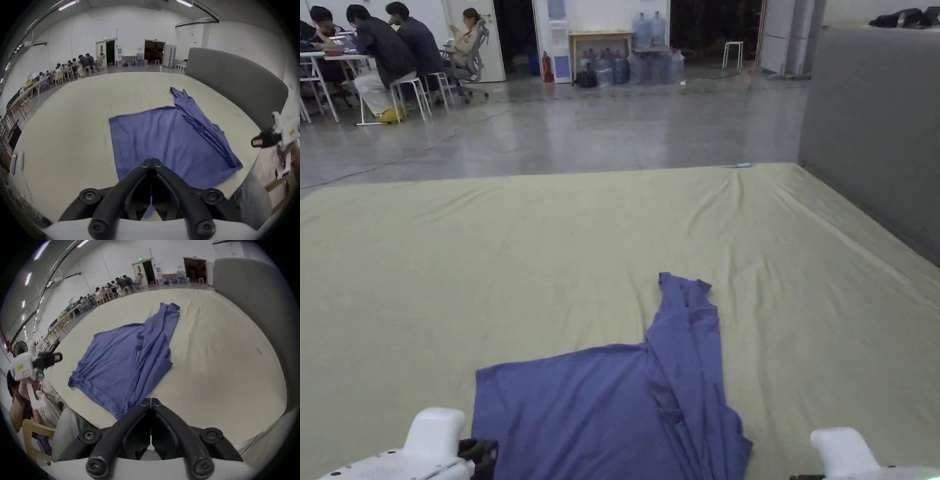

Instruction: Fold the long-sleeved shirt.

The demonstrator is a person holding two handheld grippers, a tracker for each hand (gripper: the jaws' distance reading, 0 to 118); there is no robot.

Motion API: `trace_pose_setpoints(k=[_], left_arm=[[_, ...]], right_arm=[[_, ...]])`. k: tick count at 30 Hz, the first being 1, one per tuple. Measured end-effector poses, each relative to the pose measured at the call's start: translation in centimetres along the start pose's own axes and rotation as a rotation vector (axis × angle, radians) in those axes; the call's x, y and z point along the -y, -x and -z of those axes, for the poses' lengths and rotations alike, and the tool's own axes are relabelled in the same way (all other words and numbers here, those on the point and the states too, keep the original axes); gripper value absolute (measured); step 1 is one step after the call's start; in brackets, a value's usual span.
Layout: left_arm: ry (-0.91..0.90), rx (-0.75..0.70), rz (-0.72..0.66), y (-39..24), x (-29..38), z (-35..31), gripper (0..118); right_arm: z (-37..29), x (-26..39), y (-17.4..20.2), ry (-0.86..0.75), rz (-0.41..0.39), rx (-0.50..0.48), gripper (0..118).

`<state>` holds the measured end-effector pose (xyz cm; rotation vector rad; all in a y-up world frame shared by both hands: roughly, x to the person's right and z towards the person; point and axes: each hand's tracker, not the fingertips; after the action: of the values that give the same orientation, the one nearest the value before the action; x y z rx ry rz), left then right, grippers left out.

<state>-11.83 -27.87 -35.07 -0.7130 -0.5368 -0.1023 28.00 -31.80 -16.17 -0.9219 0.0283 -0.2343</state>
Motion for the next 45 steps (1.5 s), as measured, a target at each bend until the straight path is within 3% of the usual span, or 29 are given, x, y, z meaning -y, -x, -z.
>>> trace_pose_setpoints(k=[3, 5, 6, 8, 9, 13, 15, 16, 18, 20, 21, 31, 32, 34, 37, 42, 43, 45], left_arm=[[0.014, -0.031, -0.014, 1.4, -2.1, 5.0, 0], [0.046, -0.099, -0.009, 3.4, -4.2, 9.8, 27], [0.071, -0.145, -0.004, 4.6, -4.9, 12.7, 27], [0.166, -0.21, -0.034, 6.7, -6.2, 17.2, 107], [0.179, -0.234, -0.056, 7.6, -6.5, 19.1, 118], [0.249, -0.3, -0.116, 9.7, -6.9, 24.0, 116], [0.27, -0.293, -0.125, 10.2, -5.4, 25.2, 105], [0.269, -0.289, -0.124, 10.2, -5.1, 25.4, 89], [0.216, -0.266, -0.14, 8.9, -4.6, 24.1, 70], [0.192, -0.231, -0.081, 8.0, -4.6, 23.4, 10], [0.177, -0.219, -0.049, 6.7, -4.5, 22.5, 0], [0.16, -0.185, -0.076, 5.6, -5.0, 18.8, 0], [0.153, -0.179, -0.082, 5.7, -5.0, 18.2, 0], [0.144, -0.156, -0.097, 6.7, -5.2, 18.4, 0], [0.141, -0.151, -0.084, 6.6, -5.2, 17.9, 0], [0.146, -0.155, -0.071, 4.8, -5.5, 16.5, 0], [0.144, -0.153, -0.076, 4.7, -5.5, 16.4, 0], [0.143, -0.153, -0.078, 4.6, -5.7, 16.0, 0]], right_arm=[[0.9, -1.0, -0.6, 0.007, -0.002, -0.003, 0], [1.3, -1.5, -0.9, 0.005, 0.005, -0.009, 0], [1.5, -1.6, -1.2, 0.005, 0.011, -0.013, 0], [1.9, -1.5, -1.4, 0.01, 0.022, -0.01, 0], [2.0, -1.4, -1.7, 0.024, 0.03, -0.013, 0], [2.4, -0.9, -2.6, 0.058, 0.065, -0.022, 0], [2.6, -0.9, -3.2, 0.068, 0.071, -0.017, 0], [2.8, -0.8, -3.4, 0.072, 0.07, -0.011, 0], [3.2, -1.1, -3.9, 0.077, 0.07, 0.013, 0], [3.8, -1.4, -4.5, 0.082, 0.07, 0.027, 0], [4.1, -1.7, -4.6, 0.085, 0.073, 0.035, 0], [4.0, -4.4, -3.6, 0.027, 0.042, 0.047, 1], [4.2, -4.9, -3.6, 0.015, 0.029, 0.036, 21], [5.2, -5.6, -3.1, -0.007, 0.031, 0.027, 88], [8.4, -7.1, -2.4, 0.014, 0.051, 0.023, 102], [13.7, -8.9, -0.6, 0.087, 0.007, 0.012, 100], [14.6, -9.0, -0.3, 0.112, 0.004, 0.01, 91], [16.0, -8.7, -0.2, 0.165, 0.006, 0.04, 46]])
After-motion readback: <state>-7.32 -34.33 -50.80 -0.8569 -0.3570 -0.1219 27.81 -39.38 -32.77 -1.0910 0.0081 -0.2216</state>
